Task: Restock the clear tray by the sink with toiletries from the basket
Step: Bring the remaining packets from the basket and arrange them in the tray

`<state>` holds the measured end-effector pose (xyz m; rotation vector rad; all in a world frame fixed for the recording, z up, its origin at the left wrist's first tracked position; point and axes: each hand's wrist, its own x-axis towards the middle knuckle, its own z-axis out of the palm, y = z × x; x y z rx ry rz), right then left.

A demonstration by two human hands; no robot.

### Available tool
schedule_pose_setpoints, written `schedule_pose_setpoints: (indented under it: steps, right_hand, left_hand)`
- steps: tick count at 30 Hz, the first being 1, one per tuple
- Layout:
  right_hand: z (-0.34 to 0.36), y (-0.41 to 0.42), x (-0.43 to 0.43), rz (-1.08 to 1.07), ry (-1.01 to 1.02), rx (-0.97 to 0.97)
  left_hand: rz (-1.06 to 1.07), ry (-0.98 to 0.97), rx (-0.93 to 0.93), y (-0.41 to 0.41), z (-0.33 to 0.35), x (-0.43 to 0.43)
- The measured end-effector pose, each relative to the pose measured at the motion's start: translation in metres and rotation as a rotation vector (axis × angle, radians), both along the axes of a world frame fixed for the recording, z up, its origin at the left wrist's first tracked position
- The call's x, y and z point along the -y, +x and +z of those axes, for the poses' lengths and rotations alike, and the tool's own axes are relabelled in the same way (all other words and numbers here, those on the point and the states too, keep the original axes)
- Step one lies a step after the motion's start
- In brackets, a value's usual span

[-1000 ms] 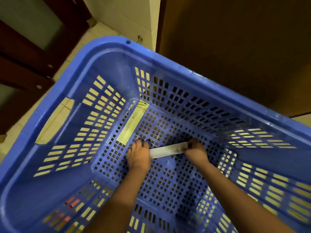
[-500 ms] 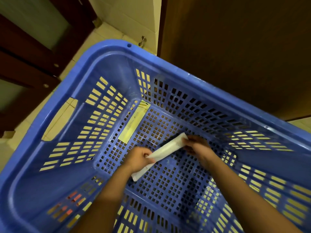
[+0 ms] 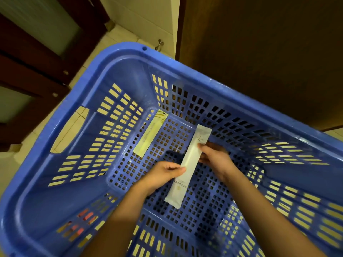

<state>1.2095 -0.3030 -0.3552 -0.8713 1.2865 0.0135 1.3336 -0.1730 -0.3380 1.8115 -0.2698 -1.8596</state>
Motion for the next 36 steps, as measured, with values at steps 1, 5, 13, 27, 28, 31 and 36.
schedule_pose_setpoints:
  steps: [1,5,13,27,28,31,36]
  right_hand:
    - [0.001,0.0,0.0,0.008,-0.008,-0.011]
    - [0.006,0.0,-0.003,-0.014,-0.029,-0.021]
    - [0.004,-0.005,-0.006,-0.13,-0.015,-0.077]
    - [0.0,0.015,-0.01,-0.076,0.109,0.0]
    - [-0.002,0.016,-0.01,-0.081,0.116,-0.003]
    - [-0.006,0.02,-0.009,-0.096,0.142,-0.032]
    - [-0.014,0.022,-0.011,-0.058,0.156,-0.061]
  left_hand:
    - [-0.008,0.0,-0.011,-0.002,0.0,-0.001]
    - [-0.024,-0.012,-0.023,-0.007,0.001,-0.004]
    - [0.197,0.013,0.151,0.019,-0.001,0.008]
    - [0.138,0.139,0.817,0.041,-0.039,0.032]
    - [0.088,0.152,0.894,0.045,-0.043,0.032]
    - [-0.04,0.194,1.021,0.055,-0.052,0.031]
    - [-0.215,0.26,1.083,0.057,-0.059,0.031]
